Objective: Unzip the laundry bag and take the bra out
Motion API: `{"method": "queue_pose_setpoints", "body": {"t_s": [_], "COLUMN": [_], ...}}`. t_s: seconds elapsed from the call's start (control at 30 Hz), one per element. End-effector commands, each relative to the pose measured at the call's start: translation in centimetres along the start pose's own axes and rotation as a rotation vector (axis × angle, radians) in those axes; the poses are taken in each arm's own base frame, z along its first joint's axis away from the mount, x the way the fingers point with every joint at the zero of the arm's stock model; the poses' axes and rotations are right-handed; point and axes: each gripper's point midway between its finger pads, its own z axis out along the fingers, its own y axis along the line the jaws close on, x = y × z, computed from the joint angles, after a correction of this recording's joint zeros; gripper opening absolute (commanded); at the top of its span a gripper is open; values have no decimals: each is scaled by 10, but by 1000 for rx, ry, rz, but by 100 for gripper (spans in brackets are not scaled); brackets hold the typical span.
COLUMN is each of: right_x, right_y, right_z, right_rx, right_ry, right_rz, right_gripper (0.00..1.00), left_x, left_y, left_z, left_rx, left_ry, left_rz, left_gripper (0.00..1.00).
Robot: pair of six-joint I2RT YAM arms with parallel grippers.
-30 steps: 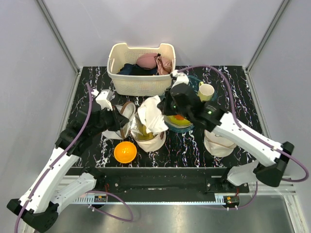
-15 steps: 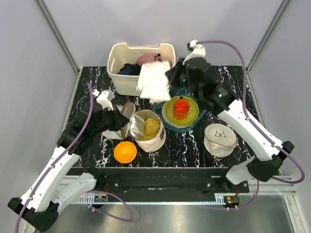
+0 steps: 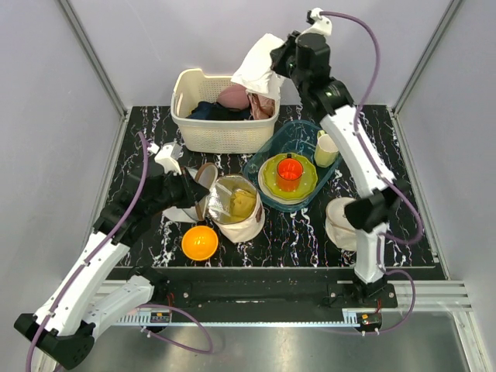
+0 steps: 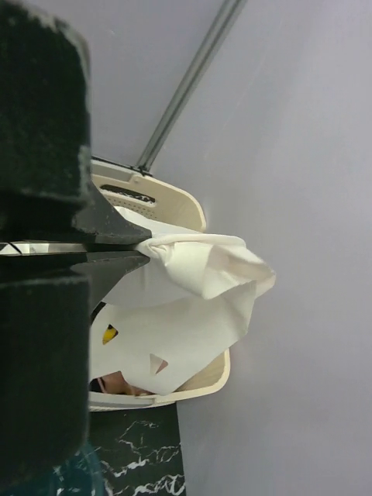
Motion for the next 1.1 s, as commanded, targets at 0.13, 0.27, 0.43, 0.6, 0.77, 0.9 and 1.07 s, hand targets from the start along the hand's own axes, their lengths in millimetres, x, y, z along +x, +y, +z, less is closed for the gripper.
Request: {"method": "queue_pose_setpoints", "body": {"t_s": [0.13,0.27,0.43,0.6,0.77,0.9,1.07], "right_x": [86,98,56,54,115,156,219], "right_y": [-43,-54,-34,-28,-41,-18,10], "right_z": [96,90,37,-38,-109,-169,-215], "right_rx": [15,34,-11,-72,-73,-148,-214], "right_ry": [134,196,186,241,374,485,660], "right_rz": [-9,-1,2,27,27,-4,-59], "right_gripper": [65,94,94,88,79,72,67], "left_x": [-8,-7,-12,-25,-28,-27,-25], "left_y": [-12,-13,-18,-28,-35,-38,-40], "left_z": [-2,1,1,-7,-9,-5,-1], "left_rx": [59,63,81,106,132,154,169], "left_ry": [-36,-30,-39,-70,-70,-61,-53], "left_rz": [-40,-46,-46,-22,-19,-19,-27], "left_gripper": [0,0,0,0,0,0,0]}}
